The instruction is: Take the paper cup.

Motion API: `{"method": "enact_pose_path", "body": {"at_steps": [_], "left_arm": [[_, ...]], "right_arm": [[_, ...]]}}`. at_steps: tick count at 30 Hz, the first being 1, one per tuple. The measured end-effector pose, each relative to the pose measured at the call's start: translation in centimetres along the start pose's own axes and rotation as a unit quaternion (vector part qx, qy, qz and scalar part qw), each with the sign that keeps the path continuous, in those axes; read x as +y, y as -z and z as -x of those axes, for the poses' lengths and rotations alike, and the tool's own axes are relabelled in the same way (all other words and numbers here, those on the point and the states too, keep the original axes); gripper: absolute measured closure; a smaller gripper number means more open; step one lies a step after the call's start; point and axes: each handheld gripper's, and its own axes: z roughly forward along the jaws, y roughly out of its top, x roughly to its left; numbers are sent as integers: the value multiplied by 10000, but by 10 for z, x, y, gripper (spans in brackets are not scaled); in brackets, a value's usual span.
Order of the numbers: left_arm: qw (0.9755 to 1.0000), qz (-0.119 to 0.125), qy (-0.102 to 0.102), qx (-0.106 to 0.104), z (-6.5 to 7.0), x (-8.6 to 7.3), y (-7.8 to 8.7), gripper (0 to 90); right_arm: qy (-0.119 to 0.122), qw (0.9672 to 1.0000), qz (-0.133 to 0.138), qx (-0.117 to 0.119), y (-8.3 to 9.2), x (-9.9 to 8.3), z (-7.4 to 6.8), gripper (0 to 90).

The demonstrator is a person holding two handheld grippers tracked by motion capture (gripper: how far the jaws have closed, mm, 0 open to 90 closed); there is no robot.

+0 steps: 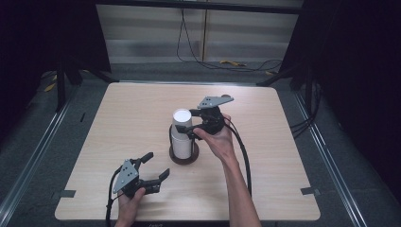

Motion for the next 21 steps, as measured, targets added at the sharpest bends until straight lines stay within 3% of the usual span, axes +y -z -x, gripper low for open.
{"method": "enact_pose_path", "body": {"at_steps": [9, 16, 17, 21], "left_arm": [[10000, 29, 32, 8, 0, 0, 0, 159], [10000, 38, 32, 2, 1, 0, 0, 159], [10000, 43, 31, -2, 1, 0, 0, 159], [10000, 43, 45, 6, 1, 0, 0, 159]], "right_arm": [[82, 9998, -174, 70, -4, 5, 3, 222], [130, 9997, -174, 85, -8, 7, 0, 275], [150, 9997, -155, 93, -8, 8, 0, 317], [126, 9998, -136, 83, -7, 8, 0, 322]]}}
